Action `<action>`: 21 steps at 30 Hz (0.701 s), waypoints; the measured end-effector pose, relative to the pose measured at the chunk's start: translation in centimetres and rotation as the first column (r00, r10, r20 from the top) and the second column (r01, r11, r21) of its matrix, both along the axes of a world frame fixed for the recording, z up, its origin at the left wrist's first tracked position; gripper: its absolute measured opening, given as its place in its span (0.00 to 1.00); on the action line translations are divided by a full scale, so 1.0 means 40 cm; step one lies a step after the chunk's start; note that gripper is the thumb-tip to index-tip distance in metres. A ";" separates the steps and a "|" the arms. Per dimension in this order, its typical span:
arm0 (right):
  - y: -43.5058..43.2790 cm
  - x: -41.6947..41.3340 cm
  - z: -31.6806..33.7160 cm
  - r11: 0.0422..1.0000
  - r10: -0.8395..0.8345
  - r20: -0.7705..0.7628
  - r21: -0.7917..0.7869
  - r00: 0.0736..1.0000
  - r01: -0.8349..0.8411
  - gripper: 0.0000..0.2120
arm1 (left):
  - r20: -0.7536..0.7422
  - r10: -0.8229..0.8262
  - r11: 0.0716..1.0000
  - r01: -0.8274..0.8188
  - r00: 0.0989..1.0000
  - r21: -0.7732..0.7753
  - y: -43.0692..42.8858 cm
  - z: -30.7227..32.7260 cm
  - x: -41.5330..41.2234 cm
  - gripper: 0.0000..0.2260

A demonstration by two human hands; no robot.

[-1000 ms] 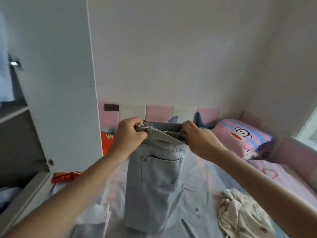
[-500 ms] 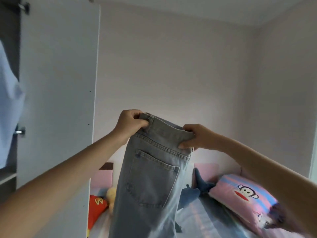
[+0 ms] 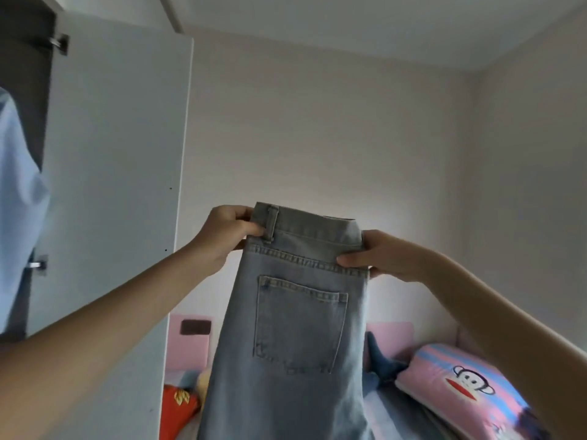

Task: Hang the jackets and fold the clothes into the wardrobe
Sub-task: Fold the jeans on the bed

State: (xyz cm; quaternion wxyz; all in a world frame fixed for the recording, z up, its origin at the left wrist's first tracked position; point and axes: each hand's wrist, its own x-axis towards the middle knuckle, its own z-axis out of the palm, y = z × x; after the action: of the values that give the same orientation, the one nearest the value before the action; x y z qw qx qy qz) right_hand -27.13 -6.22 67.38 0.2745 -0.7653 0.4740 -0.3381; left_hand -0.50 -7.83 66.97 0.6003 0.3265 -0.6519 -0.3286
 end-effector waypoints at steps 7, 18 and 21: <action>-0.054 -0.013 0.011 0.999 0.031 0.078 0.019 0.996 -0.032 0.21 | -0.064 0.089 0.994 -0.093 0.994 -0.062 -0.046 0.018 -0.004 0.06; -0.380 -0.023 -0.135 0.897 -0.440 -0.360 -0.220 0.823 0.383 0.16 | 0.402 0.378 0.916 -0.399 0.834 -0.034 -0.405 -0.161 -0.141 0.08; -0.460 -0.028 -0.057 0.753 -0.501 -0.032 -0.508 0.865 0.418 0.09 | 0.268 0.552 0.833 -0.510 0.790 -0.213 -0.470 -0.070 -0.170 0.11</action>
State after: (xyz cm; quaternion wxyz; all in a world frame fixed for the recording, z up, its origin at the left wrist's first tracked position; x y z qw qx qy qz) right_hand -28.25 -24.62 65.10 -0.0581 -0.6937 0.5688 -0.4380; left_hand -7.32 -26.63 64.16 0.5748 0.5057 -0.6416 -0.0464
